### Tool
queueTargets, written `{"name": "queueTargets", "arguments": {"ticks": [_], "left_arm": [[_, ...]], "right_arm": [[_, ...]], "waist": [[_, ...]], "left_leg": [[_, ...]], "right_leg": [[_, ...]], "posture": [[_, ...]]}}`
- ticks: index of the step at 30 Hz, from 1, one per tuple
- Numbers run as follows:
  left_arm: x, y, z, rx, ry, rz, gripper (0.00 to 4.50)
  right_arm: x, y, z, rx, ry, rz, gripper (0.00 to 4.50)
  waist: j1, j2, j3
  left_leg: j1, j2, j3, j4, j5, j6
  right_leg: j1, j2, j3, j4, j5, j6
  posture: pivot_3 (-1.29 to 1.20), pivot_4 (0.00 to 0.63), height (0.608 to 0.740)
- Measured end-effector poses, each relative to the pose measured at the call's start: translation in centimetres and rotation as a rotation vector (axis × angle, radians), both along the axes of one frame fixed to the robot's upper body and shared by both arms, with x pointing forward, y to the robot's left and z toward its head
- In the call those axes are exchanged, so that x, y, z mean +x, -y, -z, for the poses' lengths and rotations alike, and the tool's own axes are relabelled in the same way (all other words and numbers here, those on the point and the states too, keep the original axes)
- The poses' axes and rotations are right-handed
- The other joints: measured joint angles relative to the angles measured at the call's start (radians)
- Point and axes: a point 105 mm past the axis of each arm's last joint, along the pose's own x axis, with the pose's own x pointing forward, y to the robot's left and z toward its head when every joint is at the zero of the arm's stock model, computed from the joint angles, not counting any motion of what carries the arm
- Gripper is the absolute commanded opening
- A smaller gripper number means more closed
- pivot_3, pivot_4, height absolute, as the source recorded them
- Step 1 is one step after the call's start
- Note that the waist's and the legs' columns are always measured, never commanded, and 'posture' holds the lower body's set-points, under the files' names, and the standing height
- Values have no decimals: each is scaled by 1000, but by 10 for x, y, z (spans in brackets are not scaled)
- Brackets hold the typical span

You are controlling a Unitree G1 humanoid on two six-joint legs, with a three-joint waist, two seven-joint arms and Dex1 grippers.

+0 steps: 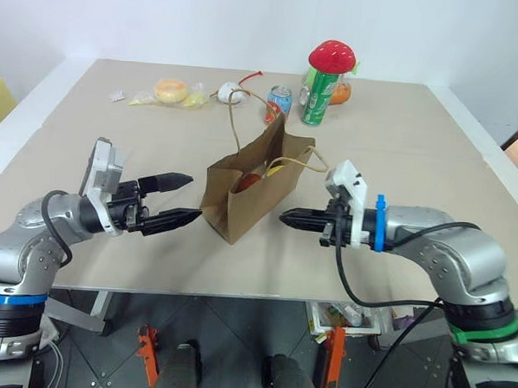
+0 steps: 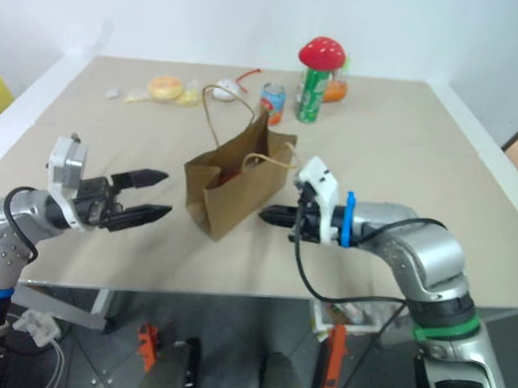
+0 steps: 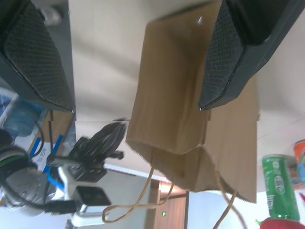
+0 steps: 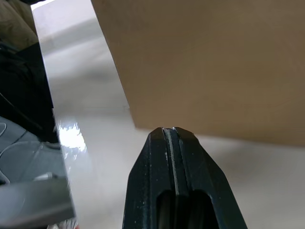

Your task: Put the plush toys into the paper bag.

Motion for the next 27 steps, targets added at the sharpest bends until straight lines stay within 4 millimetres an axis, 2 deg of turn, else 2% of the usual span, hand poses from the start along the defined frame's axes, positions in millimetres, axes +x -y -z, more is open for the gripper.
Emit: {"name": "queueTargets", "arguments": {"ticks": [3,5,6,9,13,15,21,27], "left_arm": [[1,6,2,0,-3,11,4302],[17,7,3,9,47,-65,4302],[35,3,0,-1,62,-151,4302],[43,-1,2,-2,54,-182,4302],[41,8,9,10,35,-132,4302],[33,24,13,-1,-6,-25,4302],[23,39,16,4,-34,85,4302],[26,45,11,14,-7,96,4302]], "right_arm": [[4,-7,-1,0,14,-4,0],[12,-11,-2,10,24,13,0],[14,-19,-4,15,35,-6,0],[16,-20,-4,16,46,2,0],[18,-22,-4,21,48,11,0],[18,-27,-5,36,58,8,0],[23,-34,-10,53,79,19,0],[25,-42,-15,77,93,20,0]], "waist": [[0,0,0],[2,0,0],[3,0,0],[2,0,0],[3,0,0],[2,0,0],[2,0,0],[2,0,0]], "left_leg": [[0,0,0,1,0,1],[0,0,0,2,1,1],[0,0,0,2,1,2],[0,0,0,3,1,2],[-1,0,0,2,1,2],[-1,0,0,2,1,2],[-1,0,0,2,1,2],[-1,0,0,3,1,2]], "right_leg": [[0,0,0,0,0,0],[1,0,0,0,1,1],[1,1,0,0,2,1],[2,0,1,0,2,2],[1,1,1,0,1,2],[1,1,1,0,1,2],[1,1,1,0,2,1],[2,1,1,0,2,2]], "posture": [[0,150,740],[0,150,740],[0,150,740],[0,150,740],[0,150,740],[0,150,740],[0,150,740],[0,150,740]]}}
